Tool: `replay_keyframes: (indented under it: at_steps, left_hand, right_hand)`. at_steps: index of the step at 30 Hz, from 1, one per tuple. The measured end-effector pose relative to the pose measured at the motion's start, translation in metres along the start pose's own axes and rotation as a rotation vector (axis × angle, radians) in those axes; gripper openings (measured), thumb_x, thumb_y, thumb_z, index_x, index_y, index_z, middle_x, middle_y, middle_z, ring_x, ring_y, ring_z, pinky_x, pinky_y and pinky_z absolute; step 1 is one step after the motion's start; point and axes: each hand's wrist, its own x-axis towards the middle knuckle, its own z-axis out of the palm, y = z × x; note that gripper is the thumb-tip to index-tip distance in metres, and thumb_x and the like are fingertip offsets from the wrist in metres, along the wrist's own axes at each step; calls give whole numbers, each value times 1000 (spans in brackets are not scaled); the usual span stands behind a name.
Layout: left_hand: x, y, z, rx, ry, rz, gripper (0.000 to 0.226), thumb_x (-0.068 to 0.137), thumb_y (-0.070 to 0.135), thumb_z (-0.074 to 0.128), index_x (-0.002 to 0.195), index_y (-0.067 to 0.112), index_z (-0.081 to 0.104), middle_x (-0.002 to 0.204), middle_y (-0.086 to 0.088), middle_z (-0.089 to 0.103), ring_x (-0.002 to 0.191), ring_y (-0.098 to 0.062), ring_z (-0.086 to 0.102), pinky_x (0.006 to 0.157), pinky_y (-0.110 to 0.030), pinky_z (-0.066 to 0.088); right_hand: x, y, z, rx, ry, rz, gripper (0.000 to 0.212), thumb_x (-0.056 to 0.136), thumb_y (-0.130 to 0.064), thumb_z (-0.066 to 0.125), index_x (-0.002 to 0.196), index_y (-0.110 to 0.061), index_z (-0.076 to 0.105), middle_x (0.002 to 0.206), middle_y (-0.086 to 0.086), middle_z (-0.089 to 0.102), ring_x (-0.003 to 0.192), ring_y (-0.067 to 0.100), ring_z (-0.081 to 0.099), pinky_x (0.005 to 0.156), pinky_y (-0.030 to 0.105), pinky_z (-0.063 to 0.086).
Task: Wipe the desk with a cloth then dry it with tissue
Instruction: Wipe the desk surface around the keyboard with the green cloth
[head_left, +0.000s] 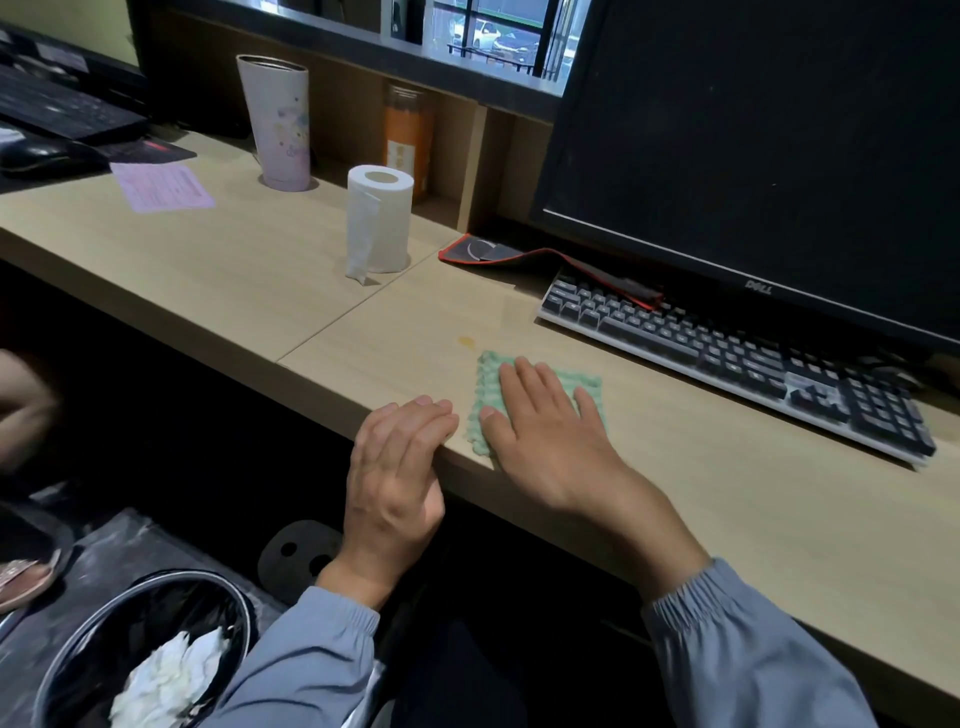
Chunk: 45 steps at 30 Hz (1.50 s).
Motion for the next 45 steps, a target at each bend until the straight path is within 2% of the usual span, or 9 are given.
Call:
replay_keyframes:
  at_steps: [3, 7, 12, 17, 23, 25, 28, 34, 45]
  left_hand:
    - [5, -1, -13, -47, -35, -14, 45, 83, -18, 50, 117, 1, 74, 125, -10, 73, 123, -29, 67, 113, -46, 44]
    - [16, -9, -30, -31, 5, -152, 41, 78, -13, 51, 112, -2, 71, 120, -14, 70, 121, -38, 64, 111, -54, 44]
    - [48, -37, -39, -60, -14, -233, 31, 86, -2, 50, 108, 4, 72, 117, -7, 72, 119, -28, 64, 113, -55, 42]
    - [89, -56, -38, -53, -279, -245, 23, 91, 20, 55, 105, 15, 71, 106, 4, 70, 106, -18, 62, 96, -34, 48]
    - [129, -89, -23, 12, -630, -268, 43, 95, 58, 44, 110, 26, 69, 110, 10, 67, 112, -18, 60, 100, -47, 50]
    - [133, -91, -20, 20, -647, -258, 44, 97, 59, 41, 110, 26, 67, 110, 10, 66, 112, -21, 59, 99, -49, 49]
    - [133, -93, -20, -18, -614, -356, 35, 105, 50, 43, 114, 26, 68, 115, 10, 64, 118, -18, 54, 101, -39, 43]
    - [131, -95, -22, 24, -634, -394, 30, 106, 48, 42, 117, 31, 64, 123, 13, 65, 122, -18, 52, 99, -43, 45]
    - [132, -95, -22, 14, -611, -463, 22, 105, 44, 44, 112, 34, 63, 117, 19, 63, 118, -13, 50, 94, -39, 41]
  right_hand:
    - [-23, -7, 6, -9, 22, 0, 64, 108, -51, 8, 164, -25, -12, 169, -8, -23, 154, 9, -25, 125, 44, -13]
    - [-33, -18, 14, -18, 62, 15, 64, 108, -49, 5, 164, -23, -12, 169, -6, -23, 153, 11, -26, 125, 45, -13]
    - [-22, -32, 18, -27, 57, 18, 65, 108, -48, 3, 163, -19, -14, 169, -2, -24, 153, 16, -28, 125, 46, -16]
    - [-7, -46, 18, -32, 31, -30, 65, 108, -49, 2, 162, -18, -16, 169, 0, -26, 153, 17, -30, 124, 48, -16]
    - [13, -44, 8, -12, -36, -48, 65, 108, -50, 6, 163, -20, -14, 169, -3, -26, 153, 15, -28, 124, 50, -16]
    - [29, -42, 2, -8, -59, -44, 66, 108, -50, 8, 163, -20, -13, 169, -3, -25, 154, 15, -27, 124, 50, -15]
    - [58, -41, -5, 6, -65, -19, 67, 108, -50, 10, 164, -20, -12, 170, -2, -23, 155, 17, -25, 124, 50, -14]
    - [113, -36, -19, 39, -42, 58, 68, 108, -51, 11, 164, -18, -10, 171, 0, -21, 156, 20, -22, 125, 51, -12]
    - [174, -32, -37, 65, -33, 177, 69, 108, -48, 14, 165, -15, -6, 172, 5, -17, 157, 25, -18, 125, 55, -10]
